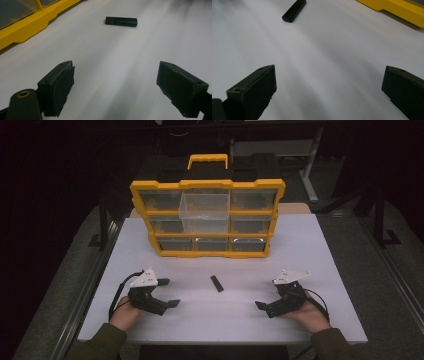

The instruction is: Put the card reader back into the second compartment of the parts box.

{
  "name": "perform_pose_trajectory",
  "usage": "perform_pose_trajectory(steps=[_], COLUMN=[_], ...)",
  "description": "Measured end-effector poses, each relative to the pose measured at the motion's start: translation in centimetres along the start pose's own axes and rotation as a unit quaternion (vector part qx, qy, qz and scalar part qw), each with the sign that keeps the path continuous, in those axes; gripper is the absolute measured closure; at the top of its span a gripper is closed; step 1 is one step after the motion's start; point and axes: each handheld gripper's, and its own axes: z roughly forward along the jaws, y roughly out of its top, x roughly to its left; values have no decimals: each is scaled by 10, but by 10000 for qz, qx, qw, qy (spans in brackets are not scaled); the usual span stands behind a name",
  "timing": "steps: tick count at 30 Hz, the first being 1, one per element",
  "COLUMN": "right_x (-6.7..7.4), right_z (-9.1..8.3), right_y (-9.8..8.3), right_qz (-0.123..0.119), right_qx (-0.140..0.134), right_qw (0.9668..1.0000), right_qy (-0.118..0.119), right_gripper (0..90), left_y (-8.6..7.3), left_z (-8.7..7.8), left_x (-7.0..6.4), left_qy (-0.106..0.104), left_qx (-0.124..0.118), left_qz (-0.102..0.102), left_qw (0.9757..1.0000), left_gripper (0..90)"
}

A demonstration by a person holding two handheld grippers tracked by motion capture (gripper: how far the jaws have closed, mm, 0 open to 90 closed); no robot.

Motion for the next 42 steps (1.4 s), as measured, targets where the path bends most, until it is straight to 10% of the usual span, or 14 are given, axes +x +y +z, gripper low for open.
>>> perform_pose_trajectory(steps=[42], right_x=[2], right_z=[0], right_y=[24], right_qz=[-119], right_qx=[-33], right_qw=[9996], right_qy=[235], right_gripper=[0], left_y=[-1], left_z=[-1], left_x=[-1], left_qy=[-45], left_qx=[-26], left_qz=[-22], left_qw=[10000], left_gripper=[143])
